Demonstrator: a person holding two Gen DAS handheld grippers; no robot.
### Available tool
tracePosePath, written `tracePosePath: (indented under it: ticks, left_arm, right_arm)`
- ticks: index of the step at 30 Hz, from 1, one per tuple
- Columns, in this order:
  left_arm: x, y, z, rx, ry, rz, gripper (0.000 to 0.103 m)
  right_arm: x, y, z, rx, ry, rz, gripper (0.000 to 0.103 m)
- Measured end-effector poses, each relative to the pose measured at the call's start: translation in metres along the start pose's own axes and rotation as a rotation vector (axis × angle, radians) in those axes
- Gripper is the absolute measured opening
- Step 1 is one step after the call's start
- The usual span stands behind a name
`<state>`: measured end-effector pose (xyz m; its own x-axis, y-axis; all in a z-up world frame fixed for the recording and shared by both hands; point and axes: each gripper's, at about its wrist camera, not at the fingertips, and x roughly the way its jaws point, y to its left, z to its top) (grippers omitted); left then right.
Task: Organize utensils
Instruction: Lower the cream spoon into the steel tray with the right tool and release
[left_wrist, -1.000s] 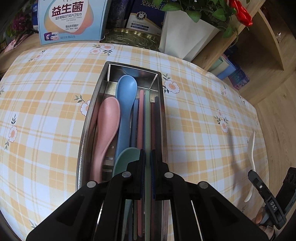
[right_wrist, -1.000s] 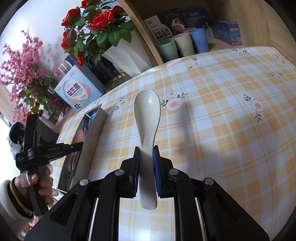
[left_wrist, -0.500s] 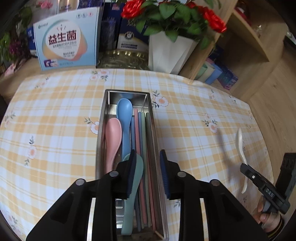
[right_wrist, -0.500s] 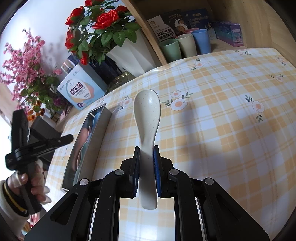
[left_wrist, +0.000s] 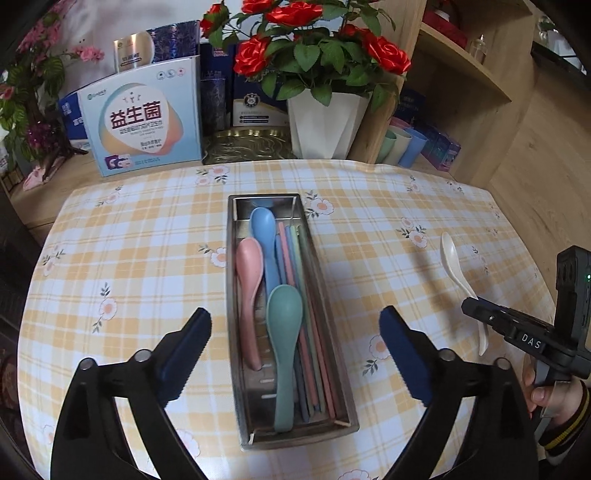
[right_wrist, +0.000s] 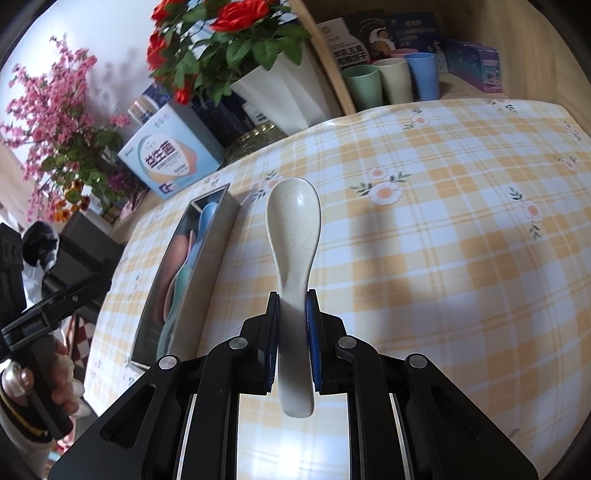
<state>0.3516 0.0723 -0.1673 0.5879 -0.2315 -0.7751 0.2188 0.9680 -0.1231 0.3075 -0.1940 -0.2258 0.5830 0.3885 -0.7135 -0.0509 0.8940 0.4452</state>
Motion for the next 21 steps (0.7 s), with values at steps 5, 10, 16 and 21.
tracePosePath:
  ticks: [5, 10, 16, 21]
  left_arm:
    - [-0.003, 0.01, -0.009, -0.003, 0.005, 0.011, 0.095]
    - [-0.007, 0.024, -0.017, -0.004, 0.003, 0.024, 0.097]
    - [-0.011, 0.044, -0.024, -0.035, -0.009, 0.041, 0.097]
    - [-0.015, 0.062, -0.029, -0.062, -0.016, 0.053, 0.097]
  right_arm:
    - [0.007, 0.024, -0.001, -0.035, 0.027, -0.002, 0.014]
    - [0.018, 0.049, 0.0, -0.069, 0.073, 0.015, 0.014]
    - [0.04, 0.084, 0.009, -0.093, 0.128, 0.027, 0.014]
    - [0.062, 0.112, 0.018, -0.086, 0.163, 0.021, 0.014]
